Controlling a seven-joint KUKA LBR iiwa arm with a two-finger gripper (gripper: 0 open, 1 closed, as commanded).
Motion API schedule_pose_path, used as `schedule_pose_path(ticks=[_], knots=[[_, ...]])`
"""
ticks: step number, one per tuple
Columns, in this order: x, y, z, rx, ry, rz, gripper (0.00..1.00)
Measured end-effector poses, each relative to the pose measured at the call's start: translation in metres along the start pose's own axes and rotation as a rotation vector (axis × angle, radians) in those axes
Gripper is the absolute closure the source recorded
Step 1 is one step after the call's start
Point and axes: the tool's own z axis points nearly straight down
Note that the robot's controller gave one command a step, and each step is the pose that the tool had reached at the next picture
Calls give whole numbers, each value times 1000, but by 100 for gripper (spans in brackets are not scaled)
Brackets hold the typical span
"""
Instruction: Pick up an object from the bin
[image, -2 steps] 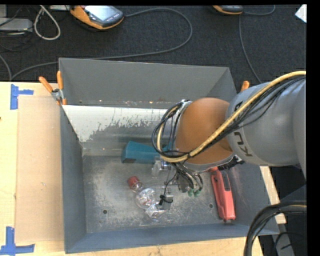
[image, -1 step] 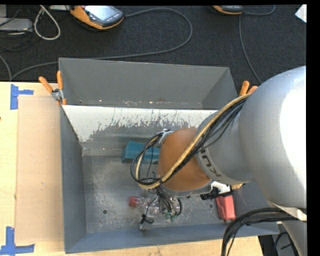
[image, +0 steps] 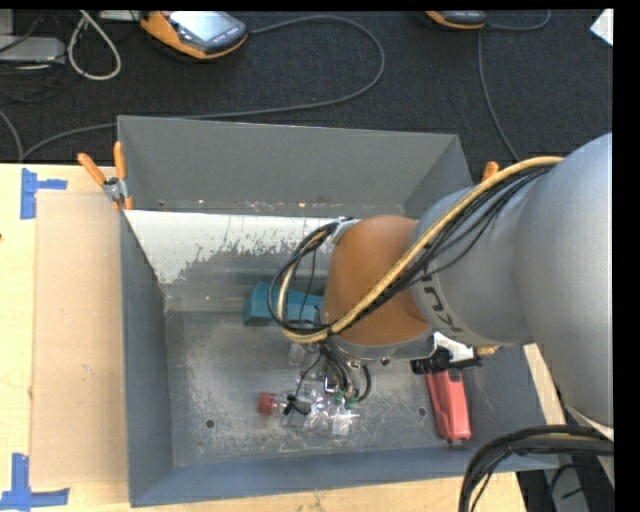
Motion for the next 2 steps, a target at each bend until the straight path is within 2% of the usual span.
schedule_pose_path(ticks=[1,2], knots=[[22,-18,25,10,22,140,0],[36,-13,54,0,-1,190,0]])
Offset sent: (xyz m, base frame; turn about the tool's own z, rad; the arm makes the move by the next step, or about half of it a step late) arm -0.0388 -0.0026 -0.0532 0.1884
